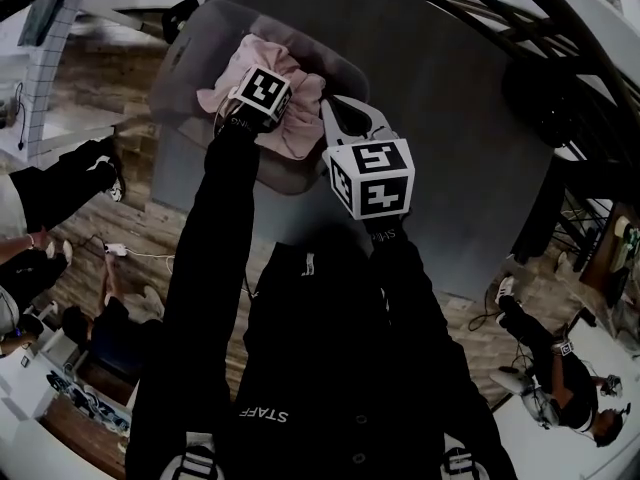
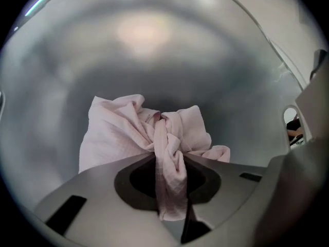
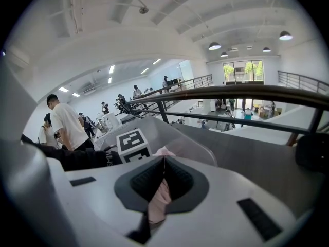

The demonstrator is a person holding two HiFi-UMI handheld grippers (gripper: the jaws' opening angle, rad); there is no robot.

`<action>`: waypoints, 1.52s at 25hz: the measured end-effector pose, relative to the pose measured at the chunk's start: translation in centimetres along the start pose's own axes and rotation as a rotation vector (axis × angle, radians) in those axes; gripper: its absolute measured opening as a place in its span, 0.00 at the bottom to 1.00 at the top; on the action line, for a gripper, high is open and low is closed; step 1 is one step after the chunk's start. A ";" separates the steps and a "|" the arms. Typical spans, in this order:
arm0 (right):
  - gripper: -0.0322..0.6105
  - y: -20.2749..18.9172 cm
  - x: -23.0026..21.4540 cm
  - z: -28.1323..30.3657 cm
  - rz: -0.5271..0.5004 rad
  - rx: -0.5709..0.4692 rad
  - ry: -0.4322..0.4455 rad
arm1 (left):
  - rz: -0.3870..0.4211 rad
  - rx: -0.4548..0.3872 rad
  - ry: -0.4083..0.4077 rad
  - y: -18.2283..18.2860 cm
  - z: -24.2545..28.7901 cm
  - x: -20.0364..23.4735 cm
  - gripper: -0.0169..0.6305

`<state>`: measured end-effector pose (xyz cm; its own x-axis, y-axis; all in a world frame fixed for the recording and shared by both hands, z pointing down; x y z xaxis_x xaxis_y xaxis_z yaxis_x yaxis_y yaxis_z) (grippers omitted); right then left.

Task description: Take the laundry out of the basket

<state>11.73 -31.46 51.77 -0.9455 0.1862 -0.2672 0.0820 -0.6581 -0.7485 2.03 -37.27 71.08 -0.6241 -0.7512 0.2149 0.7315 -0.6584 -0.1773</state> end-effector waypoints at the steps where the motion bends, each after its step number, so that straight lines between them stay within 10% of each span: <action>1: 0.07 0.1 0.1 -0.2 0.000 -0.007 0.000 | 0.007 -0.012 0.000 0.1 -0.5 0.0 0.15; 20: 0.07 2.5 3.6 -5.9 -0.008 -0.143 0.004 | -0.089 -0.430 0.061 1.4 -17.1 -2.1 0.13; 38: 0.07 7.7 8.7 -15.8 -0.110 -0.409 -0.033 | -0.107 -0.995 0.308 0.0 -37.9 -7.8 0.12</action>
<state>9.12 -23.32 34.09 -0.9647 0.2112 -0.1574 0.0917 -0.2910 -0.9523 -3.49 -33.20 32.96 -0.8174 -0.5742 0.0466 0.1995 -0.3581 -0.9121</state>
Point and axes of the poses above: the fingertips, and each gripper's own axes: z forward along the fingers, x to its left, y out of its top, the point moved 2 cm from there along -z, backward along the fingers, and after that the axes turned 1 degree about -x, right-handed, at the moved point
